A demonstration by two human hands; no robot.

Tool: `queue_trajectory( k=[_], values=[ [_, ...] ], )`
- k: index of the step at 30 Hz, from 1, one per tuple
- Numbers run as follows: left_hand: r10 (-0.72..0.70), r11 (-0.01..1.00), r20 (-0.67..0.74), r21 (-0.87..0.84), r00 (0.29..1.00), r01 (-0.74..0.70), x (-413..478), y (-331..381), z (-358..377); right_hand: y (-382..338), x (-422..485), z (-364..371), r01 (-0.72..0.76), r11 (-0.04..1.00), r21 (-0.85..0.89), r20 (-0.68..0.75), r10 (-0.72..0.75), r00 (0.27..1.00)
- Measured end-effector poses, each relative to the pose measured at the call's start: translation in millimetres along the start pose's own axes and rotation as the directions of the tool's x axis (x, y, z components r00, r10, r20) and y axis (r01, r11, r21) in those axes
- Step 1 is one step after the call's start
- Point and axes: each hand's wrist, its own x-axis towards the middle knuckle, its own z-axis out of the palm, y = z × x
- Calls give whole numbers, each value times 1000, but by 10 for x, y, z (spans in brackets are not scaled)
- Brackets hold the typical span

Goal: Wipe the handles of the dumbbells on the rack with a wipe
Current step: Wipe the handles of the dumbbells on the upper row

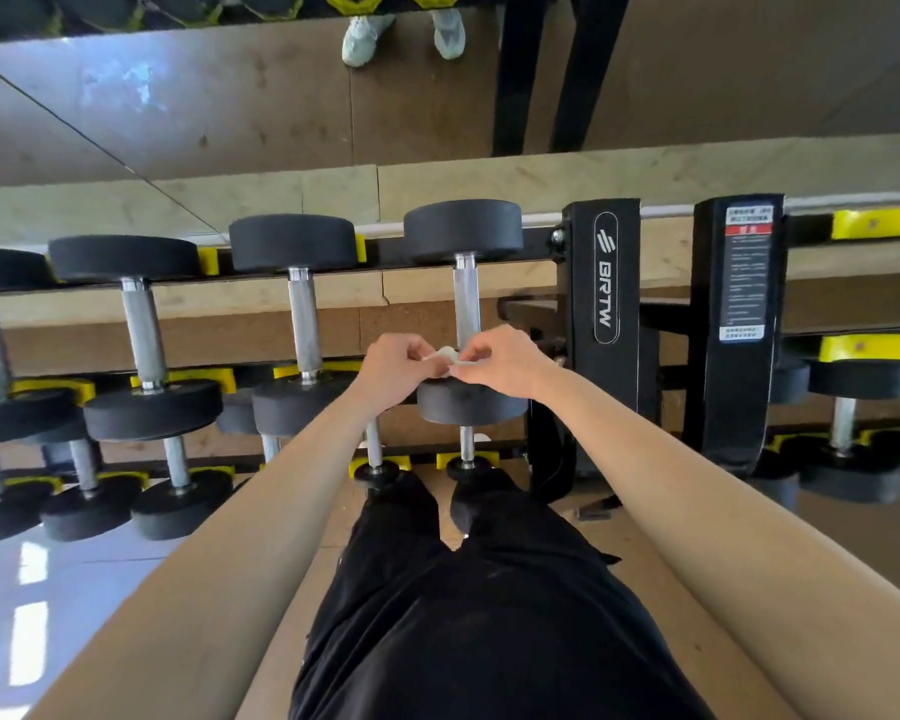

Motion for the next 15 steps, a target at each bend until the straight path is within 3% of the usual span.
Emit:
queue_trajectory(
  k=[4,8,15],
  values=[
    [62,998,38,15,997,-63,38,80,20,158,-19,-289,-55,985,-163,12,58,998],
    [70,991,148,105,986,-86,107,159,74,416,-75,-473,-158,983,-89,-92,150,984],
    [-123,919,21,379,992,106,214,-152,-164,152,12,-196,-9,1000,-6,11,9,1000]
  ],
)
